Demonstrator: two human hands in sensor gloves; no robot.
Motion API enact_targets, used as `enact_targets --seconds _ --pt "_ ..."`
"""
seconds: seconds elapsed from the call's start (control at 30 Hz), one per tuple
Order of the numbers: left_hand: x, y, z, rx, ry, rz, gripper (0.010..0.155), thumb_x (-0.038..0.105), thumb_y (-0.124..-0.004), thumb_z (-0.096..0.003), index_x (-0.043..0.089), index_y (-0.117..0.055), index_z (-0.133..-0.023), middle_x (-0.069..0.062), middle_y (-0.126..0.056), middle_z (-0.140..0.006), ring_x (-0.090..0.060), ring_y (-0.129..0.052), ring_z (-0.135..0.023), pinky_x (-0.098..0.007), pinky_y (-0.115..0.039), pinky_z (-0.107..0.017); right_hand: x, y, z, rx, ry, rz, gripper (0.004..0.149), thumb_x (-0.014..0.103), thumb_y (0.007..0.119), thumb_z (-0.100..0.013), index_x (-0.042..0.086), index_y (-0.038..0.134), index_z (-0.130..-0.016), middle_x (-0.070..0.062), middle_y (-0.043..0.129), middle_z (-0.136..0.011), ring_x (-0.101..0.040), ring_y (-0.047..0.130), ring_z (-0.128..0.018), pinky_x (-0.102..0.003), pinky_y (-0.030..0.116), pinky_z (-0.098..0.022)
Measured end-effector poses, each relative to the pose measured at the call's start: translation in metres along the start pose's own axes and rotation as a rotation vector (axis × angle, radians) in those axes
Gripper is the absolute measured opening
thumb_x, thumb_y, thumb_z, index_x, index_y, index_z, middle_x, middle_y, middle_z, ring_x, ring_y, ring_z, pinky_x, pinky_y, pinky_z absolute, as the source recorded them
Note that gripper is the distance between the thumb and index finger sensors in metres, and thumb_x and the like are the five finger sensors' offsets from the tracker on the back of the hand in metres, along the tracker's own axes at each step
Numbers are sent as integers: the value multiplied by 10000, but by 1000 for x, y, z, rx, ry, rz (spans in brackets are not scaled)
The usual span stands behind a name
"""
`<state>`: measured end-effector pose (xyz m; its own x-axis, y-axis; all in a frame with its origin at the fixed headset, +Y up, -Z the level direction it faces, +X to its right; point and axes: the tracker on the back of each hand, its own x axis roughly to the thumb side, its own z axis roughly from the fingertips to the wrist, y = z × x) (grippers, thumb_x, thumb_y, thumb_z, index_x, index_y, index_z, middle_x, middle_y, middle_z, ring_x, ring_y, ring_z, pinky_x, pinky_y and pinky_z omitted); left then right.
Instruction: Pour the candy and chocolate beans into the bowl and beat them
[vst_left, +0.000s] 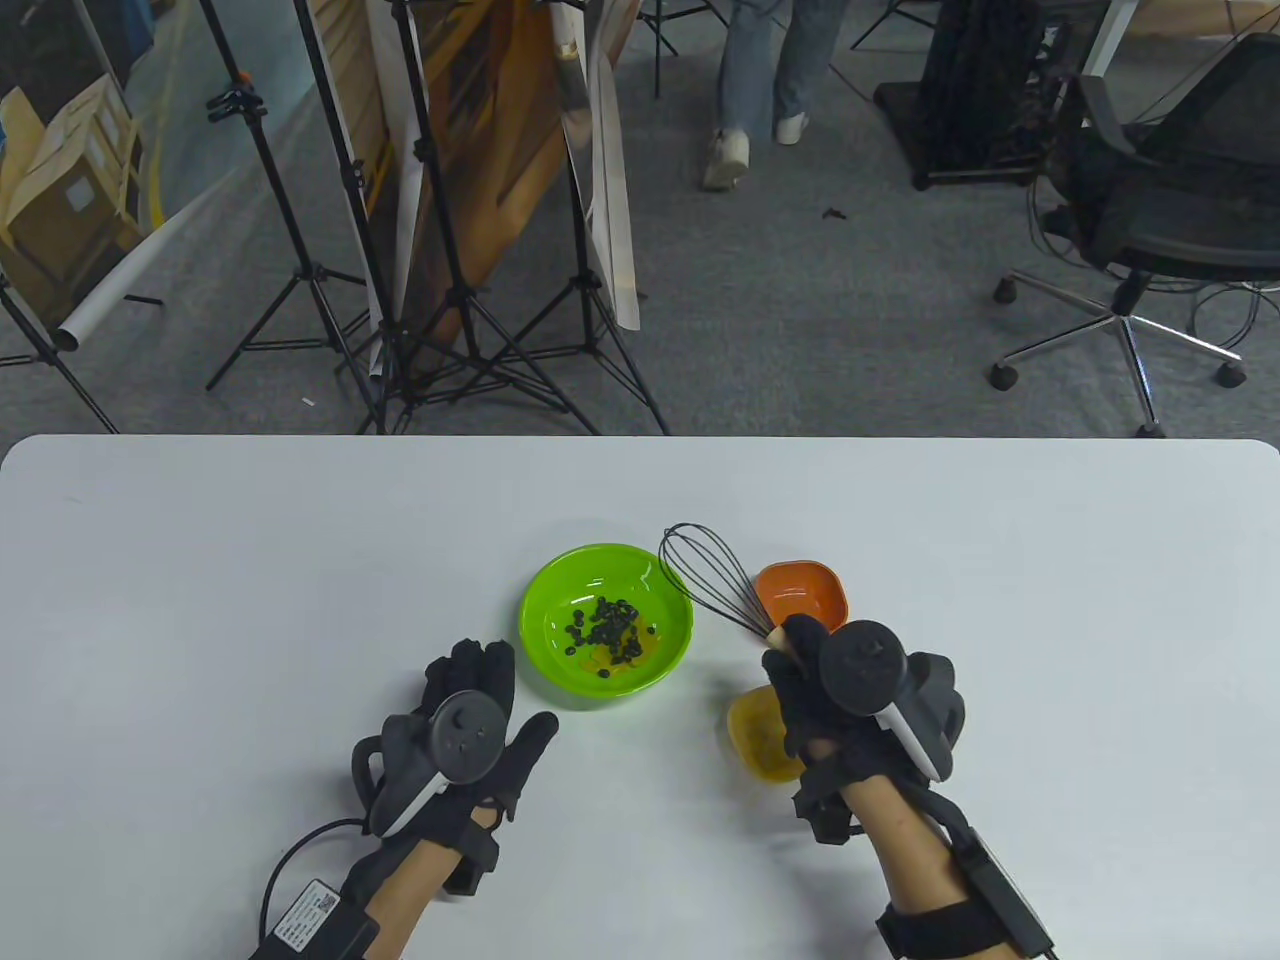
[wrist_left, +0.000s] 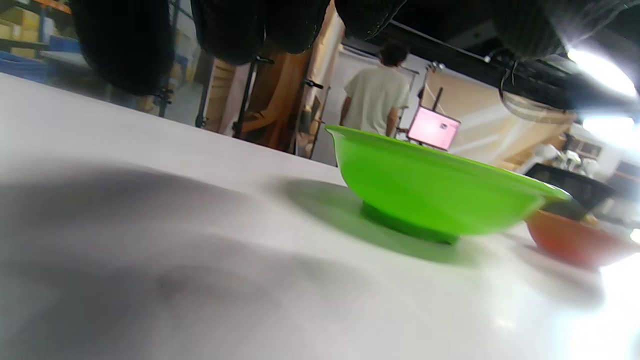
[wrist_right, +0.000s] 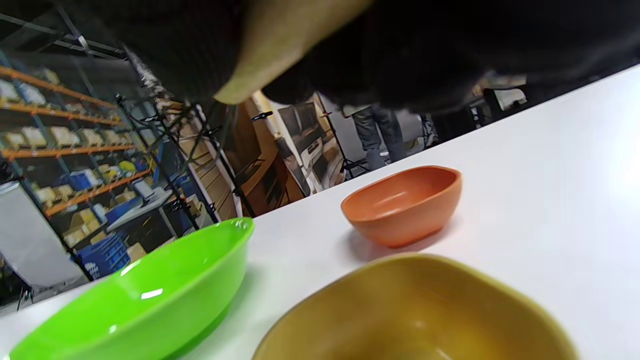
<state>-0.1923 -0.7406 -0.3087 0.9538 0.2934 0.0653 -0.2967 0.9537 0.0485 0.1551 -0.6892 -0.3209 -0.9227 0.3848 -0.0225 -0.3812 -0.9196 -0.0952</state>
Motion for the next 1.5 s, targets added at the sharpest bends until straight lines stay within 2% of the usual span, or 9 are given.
enact_targets --seconds 0.1,0.27,0.4,0.5,0.6,0.73,0.9,1.2,1.5 --pt "-4 -5 -20 25 82 11 866 677 -677 -404 199 -441 -1087 -188 -533 -1139 -500 -777 -938 -538 -878 -524 11 9 1 -11 -39 38 534 500 777 -473 193 813 -909 -140 928 -623 -274 946 -268 -342 870 -60" --pt "-14 -15 -49 14 209 95 851 684 -688 -398 139 -574 -1040 -220 -755 -994 -419 -1054 -547 -313 -977 -231 24 18 -1 44 -50 45 534 515 800 -466 147 873 -845 -132 966 -552 -260 948 -190 -334 861 -7" --pt "-20 -20 -70 -29 321 219 812 692 -692 -398 111 -695 -964 -197 -899 -830 -324 -1098 -299 -227 -951 -96 36 21 -6 67 -45 88 538 517 826 -458 122 893 -817 -131 979 -527 -257 950 -165 -336 862 6" --pt "-26 -27 -84 -98 378 275 755 692 -695 -398 119 -778 -882 -161 -970 -700 -272 -1095 -217 -193 -930 -42 43 21 -12 105 -28 120 537 516 842 -454 111 905 -801 -132 986 -516 -257 951 -155 -340 863 10" --pt "-28 -34 -91 -147 399 359 693 689 -710 -400 138 -836 -800 -114 -998 -615 -255 -1082 -210 -200 -910 -40 49 22 -15 120 -18 124 531 508 858 -452 103 912 -792 -137 991 -510 -262 953 -149 -346 864 12" --pt "-29 -41 -93 -167 412 328 606 668 -720 -413 180 -852 -747 -65 -1005 -582 -230 -1074 -218 -200 -898 -47 50 26 -18 143 -17 108 530 497 860 -450 94 912 -790 -140 993 -509 -267 953 -150 -351 865 10" --pt "-30 -52 -92 -137 408 382 476 603 -692 -444 216 -887 -642 -25 -1022 -506 -232 -1062 -173 -205 -893 -31 52 27 -19 160 -16 84 529 495 863 -450 93 913 -790 -141 992 -508 -269 952 -151 -355 864 8" --pt "-32 -55 -92 -194 388 443 430 570 -666 -474 216 -866 -611 24 -989 -449 -211 -1057 -224 -232 -901 -83 55 24 -21 107 16 180 530 499 867 -447 91 920 -781 -139 996 -490 -259 949 -132 -359 864 6" --pt "-36 -56 -95 -246 376 503 427 567 -672 -481 208 -857 -620 33 -976 -453 -196 -1056 -244 -236 -905 -103 65 46 -33 70 48 160 550 503 822 -457 57 909 -768 -134 998 -445 -213 947 -77 -339 871 40"
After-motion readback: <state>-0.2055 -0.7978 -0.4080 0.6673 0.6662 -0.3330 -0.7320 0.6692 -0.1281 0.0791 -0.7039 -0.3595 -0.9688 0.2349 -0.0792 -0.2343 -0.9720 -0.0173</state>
